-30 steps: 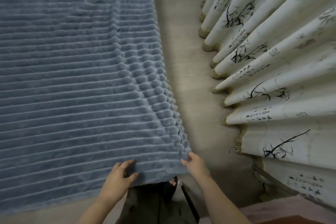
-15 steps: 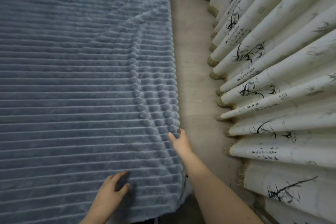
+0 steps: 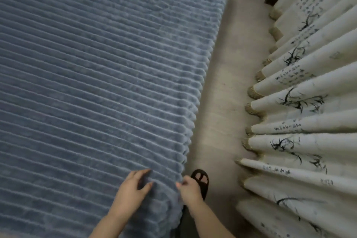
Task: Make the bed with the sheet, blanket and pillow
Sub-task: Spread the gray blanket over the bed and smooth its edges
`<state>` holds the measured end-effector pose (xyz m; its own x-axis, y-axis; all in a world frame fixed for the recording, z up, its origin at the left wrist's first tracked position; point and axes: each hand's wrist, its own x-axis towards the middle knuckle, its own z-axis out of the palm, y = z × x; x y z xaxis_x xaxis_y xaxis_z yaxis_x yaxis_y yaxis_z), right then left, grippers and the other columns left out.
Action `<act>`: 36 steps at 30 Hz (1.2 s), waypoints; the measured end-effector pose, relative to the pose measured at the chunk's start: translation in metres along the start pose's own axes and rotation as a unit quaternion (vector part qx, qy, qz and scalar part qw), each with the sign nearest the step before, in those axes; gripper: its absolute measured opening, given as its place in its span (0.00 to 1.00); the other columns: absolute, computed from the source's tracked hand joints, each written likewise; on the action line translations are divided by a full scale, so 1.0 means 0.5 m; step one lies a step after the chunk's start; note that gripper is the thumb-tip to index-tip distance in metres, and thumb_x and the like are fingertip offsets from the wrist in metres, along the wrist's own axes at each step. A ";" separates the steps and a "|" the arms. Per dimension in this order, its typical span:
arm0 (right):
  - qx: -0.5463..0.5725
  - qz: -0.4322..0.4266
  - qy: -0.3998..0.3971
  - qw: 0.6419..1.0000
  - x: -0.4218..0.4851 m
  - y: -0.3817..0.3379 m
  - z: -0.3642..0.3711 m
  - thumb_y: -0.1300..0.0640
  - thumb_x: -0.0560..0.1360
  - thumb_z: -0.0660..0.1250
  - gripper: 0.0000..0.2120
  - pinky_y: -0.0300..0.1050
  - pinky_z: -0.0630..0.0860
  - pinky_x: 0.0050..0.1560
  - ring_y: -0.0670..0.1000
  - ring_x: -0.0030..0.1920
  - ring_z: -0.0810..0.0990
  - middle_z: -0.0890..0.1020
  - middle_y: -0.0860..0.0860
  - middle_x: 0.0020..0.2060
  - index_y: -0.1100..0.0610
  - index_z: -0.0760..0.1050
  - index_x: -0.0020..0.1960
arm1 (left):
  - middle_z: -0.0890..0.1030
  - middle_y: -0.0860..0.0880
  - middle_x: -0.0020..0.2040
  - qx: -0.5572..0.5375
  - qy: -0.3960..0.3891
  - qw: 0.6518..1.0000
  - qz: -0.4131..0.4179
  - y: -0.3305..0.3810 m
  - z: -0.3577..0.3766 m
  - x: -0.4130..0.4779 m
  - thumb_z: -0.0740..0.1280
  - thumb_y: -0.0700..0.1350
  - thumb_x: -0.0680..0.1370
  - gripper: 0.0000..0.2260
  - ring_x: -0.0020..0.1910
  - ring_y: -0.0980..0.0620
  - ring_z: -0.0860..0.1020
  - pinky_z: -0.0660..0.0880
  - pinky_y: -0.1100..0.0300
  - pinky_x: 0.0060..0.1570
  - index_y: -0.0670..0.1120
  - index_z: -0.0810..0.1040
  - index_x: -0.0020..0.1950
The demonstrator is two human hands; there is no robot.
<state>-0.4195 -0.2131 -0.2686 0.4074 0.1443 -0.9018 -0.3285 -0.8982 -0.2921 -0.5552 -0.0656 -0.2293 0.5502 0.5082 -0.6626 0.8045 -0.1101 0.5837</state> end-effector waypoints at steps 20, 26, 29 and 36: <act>0.034 -0.165 -0.028 0.985 0.225 -0.306 -0.234 0.60 0.78 0.63 0.12 0.47 0.74 0.42 0.52 0.35 0.74 0.76 0.51 0.32 0.53 0.66 0.37 | 0.75 0.56 0.51 -0.093 0.069 0.989 -0.090 0.194 0.162 0.124 0.72 0.45 0.74 0.13 0.50 0.58 0.77 0.70 0.70 0.50 0.57 0.76 0.56; 0.088 -0.135 -0.055 0.985 0.251 -0.336 -0.281 0.49 0.76 0.67 0.12 0.55 0.75 0.61 0.55 0.55 0.79 0.79 0.49 0.53 0.50 0.70 0.57 | 0.43 0.59 0.78 0.049 0.090 0.990 -0.097 0.262 0.114 0.212 0.63 0.55 0.79 0.33 0.78 0.52 0.46 0.51 0.46 0.75 0.59 0.47 0.78; 0.160 -0.100 -0.090 0.978 0.278 -0.396 -0.290 0.48 0.75 0.68 0.22 0.58 0.75 0.63 0.53 0.61 0.78 0.78 0.49 0.60 0.49 0.67 0.67 | 0.32 0.61 0.74 0.103 0.013 0.988 -0.116 0.294 0.104 0.273 0.53 0.65 0.79 0.32 0.77 0.55 0.37 0.41 0.38 0.73 0.62 0.37 0.76; 0.176 -0.094 -0.034 0.979 0.305 -0.439 -0.314 0.63 0.75 0.68 0.05 0.53 0.80 0.50 0.56 0.45 0.83 0.83 0.55 0.43 0.55 0.77 0.43 | 0.32 0.67 0.73 0.036 0.034 0.998 -0.050 0.372 0.016 0.418 0.47 0.65 0.78 0.25 0.74 0.62 0.38 0.44 0.41 0.75 0.69 0.38 0.71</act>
<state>-0.1515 -0.0592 -0.2923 0.4345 0.3315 -0.8374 -0.5313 -0.6564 -0.5355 -0.2886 0.0133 -0.2628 0.4518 0.5756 -0.6816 0.8701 -0.1158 0.4790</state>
